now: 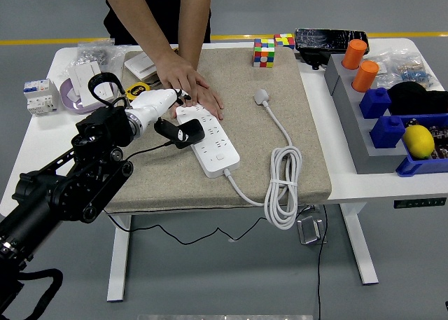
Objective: Pick up the plug,place it near the board,insert it into the board,press the button
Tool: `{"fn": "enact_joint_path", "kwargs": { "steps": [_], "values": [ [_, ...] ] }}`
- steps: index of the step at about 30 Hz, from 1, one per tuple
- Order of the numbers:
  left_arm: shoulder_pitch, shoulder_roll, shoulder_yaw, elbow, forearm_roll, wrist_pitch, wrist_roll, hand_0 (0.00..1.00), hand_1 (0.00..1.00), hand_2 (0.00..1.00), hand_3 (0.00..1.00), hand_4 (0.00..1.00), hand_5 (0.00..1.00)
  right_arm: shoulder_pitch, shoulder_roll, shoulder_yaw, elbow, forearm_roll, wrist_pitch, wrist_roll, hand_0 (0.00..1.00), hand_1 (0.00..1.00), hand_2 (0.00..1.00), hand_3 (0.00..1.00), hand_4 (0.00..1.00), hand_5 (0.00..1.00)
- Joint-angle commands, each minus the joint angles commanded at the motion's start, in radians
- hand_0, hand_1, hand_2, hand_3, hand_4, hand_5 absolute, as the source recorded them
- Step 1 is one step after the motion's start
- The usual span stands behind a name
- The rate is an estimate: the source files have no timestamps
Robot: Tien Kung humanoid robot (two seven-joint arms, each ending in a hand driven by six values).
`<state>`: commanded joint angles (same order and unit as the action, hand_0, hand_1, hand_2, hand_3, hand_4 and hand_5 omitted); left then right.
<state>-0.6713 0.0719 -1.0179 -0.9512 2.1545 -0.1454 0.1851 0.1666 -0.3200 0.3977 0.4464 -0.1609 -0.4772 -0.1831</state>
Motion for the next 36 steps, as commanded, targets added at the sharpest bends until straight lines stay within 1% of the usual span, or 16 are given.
{"fn": "enact_joint_path", "kwargs": {
  "steps": [1,6,8,10,12,13,18,19,24,25,30,31,36],
  "values": [
    [-0.001,-0.002,0.003,0.003,-0.003,0.000,-0.001,0.799,0.809,0.774,0.823,0.998,0.328,0.001,0.000,0.000,0.000,0.000,0.000,0.000,0.998,0.945,0.881,0.917,0.998,0.998],
    [-0.007,-0.010,0.023,0.019,-0.024,0.001,-0.005,0.799,0.809,0.774,0.823,0.998,0.328,0.002,-0.001,-0.001,0.000,-0.001,-0.002,-0.001,0.998,0.945,0.881,0.917,0.998,0.998],
    [-0.011,-0.015,0.031,0.031,-0.031,0.004,-0.006,0.781,0.807,0.776,0.820,0.998,0.321,0.001,-0.001,-0.004,0.000,0.001,-0.001,-0.001,0.998,0.944,0.881,0.917,0.998,0.998],
    [-0.015,-0.021,0.036,0.046,-0.032,0.014,-0.009,0.781,0.807,0.776,0.820,0.998,0.321,0.002,-0.001,-0.005,0.000,0.001,-0.002,-0.001,0.998,0.944,0.881,0.917,0.998,0.998],
    [-0.020,-0.023,0.045,0.061,-0.037,0.034,-0.010,0.781,0.807,0.776,0.820,0.998,0.321,0.002,-0.001,-0.006,0.001,0.001,-0.002,-0.001,0.998,0.944,0.881,0.917,0.998,0.998],
    [-0.021,-0.023,0.046,0.068,-0.036,0.039,-0.009,0.764,0.793,0.769,0.807,0.998,0.330,0.002,-0.002,-0.006,0.001,0.001,-0.002,-0.001,0.998,0.944,0.881,0.917,0.998,0.998],
    [-0.028,-0.022,0.059,0.098,-0.034,0.056,-0.008,0.764,0.793,0.769,0.807,0.998,0.330,-0.001,-0.003,-0.010,0.000,0.003,-0.003,-0.001,0.998,0.944,0.881,0.917,0.998,0.998],
    [-0.028,-0.023,0.061,0.104,-0.033,0.059,-0.008,0.749,0.776,0.738,0.756,0.998,0.361,-0.001,-0.003,-0.011,0.000,0.004,-0.003,-0.001,0.998,0.944,0.880,0.917,0.998,0.998],
    [-0.030,-0.027,0.069,0.123,-0.033,0.073,-0.010,0.749,0.776,0.738,0.756,0.998,0.361,-0.001,-0.004,-0.010,0.000,0.002,-0.004,0.000,0.998,0.944,0.880,0.917,0.998,0.998],
    [-0.030,-0.027,0.071,0.125,-0.033,0.075,-0.010,0.728,0.746,0.702,0.681,0.998,0.370,-0.001,-0.004,-0.010,0.001,0.002,-0.004,0.000,0.998,0.944,0.880,0.917,0.998,0.998],
    [-0.031,-0.032,0.078,0.139,-0.039,0.086,-0.011,0.728,0.746,0.702,0.681,0.998,0.370,-0.002,-0.004,-0.011,0.001,0.002,-0.004,-0.001,0.998,0.944,0.880,0.917,0.998,0.998],
    [-0.031,-0.032,0.078,0.141,-0.041,0.092,-0.012,0.711,0.725,0.667,0.628,0.998,0.390,-0.003,-0.004,-0.012,0.001,0.002,-0.004,-0.001,0.998,0.944,0.880,0.918,0.998,0.998],
    [-0.032,-0.035,0.078,0.144,-0.045,0.105,-0.012,0.711,0.725,0.667,0.628,0.998,0.390,-0.005,-0.006,-0.014,0.000,0.002,-0.005,-0.001,0.998,0.944,0.880,0.918,0.998,0.998]
  ]
}}
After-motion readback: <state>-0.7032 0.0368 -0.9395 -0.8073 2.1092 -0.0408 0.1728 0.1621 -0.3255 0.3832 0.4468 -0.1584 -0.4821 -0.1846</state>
